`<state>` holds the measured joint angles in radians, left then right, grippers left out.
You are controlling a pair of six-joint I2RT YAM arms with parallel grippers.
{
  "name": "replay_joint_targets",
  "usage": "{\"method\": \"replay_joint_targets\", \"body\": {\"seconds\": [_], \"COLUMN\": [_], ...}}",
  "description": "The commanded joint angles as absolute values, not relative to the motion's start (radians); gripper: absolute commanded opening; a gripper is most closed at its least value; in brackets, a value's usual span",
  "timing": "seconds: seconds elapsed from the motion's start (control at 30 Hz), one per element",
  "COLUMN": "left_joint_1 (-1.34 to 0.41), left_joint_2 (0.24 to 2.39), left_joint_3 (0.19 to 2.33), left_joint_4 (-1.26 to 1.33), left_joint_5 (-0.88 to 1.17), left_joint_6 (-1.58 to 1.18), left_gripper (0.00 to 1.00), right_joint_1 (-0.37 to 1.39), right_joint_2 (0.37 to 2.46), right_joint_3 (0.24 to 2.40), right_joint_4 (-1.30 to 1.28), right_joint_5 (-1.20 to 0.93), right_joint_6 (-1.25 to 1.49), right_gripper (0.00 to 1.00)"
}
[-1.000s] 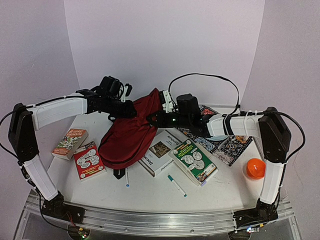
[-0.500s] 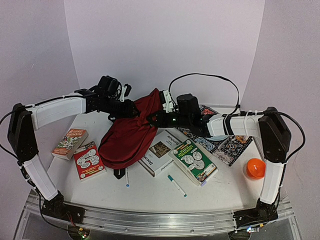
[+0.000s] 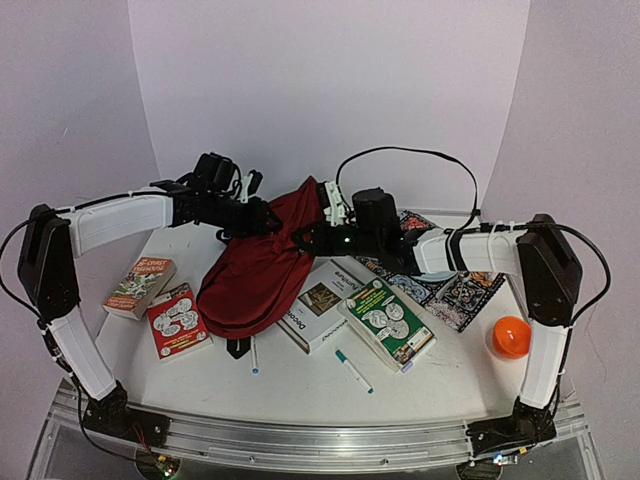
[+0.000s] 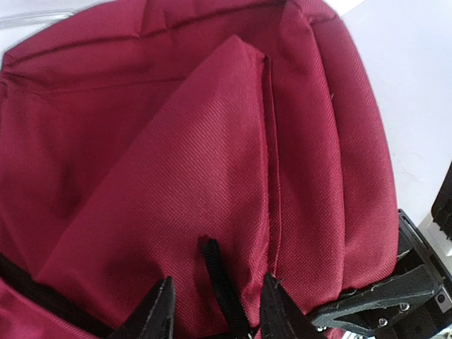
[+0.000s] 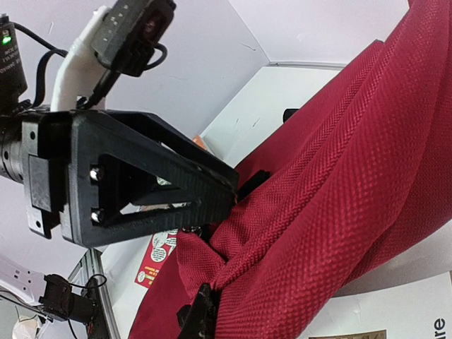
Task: Pack the student bag
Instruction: Pick up the lower front pocket of the student bag.
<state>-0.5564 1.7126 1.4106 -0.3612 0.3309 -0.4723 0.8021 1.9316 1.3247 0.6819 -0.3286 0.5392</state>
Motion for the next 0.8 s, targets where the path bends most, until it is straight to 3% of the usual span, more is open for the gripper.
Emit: {"method": "replay_joint_targets", "body": {"seconds": [0.0,0.2,0.47,0.77], "left_joint_1": [-0.557,-0.557,-0.547,-0.507], "left_joint_2": [1.755,1.792,1.740,1.648], "left_joint_3": [1.447,1.467,1.466,1.393], "left_joint_4": [-0.326,-0.326,-0.325,-0.282], "left_joint_5": [0.397,0.418,0.409,0.358], "left_joint_6": [-0.465,-0.462,-0.468,-0.519], "left_gripper": [0.40,0.33,0.09,0.01], "right_joint_1": [0.818,0.821,0.822,0.821], "right_joint_2": [1.911,1.914,1.904,1.912], "right_joint_3": [1.381,1.390,1.375,1.375], "right_joint_4": [0.773,0.762,0.758,0.756], "right_joint_5": [-0.363,-0.360,-0.337,-0.338], "right_joint_6": [0.531,0.519,0.513,0.521], "right_gripper": [0.03,0.03,0.03,0.03]}}
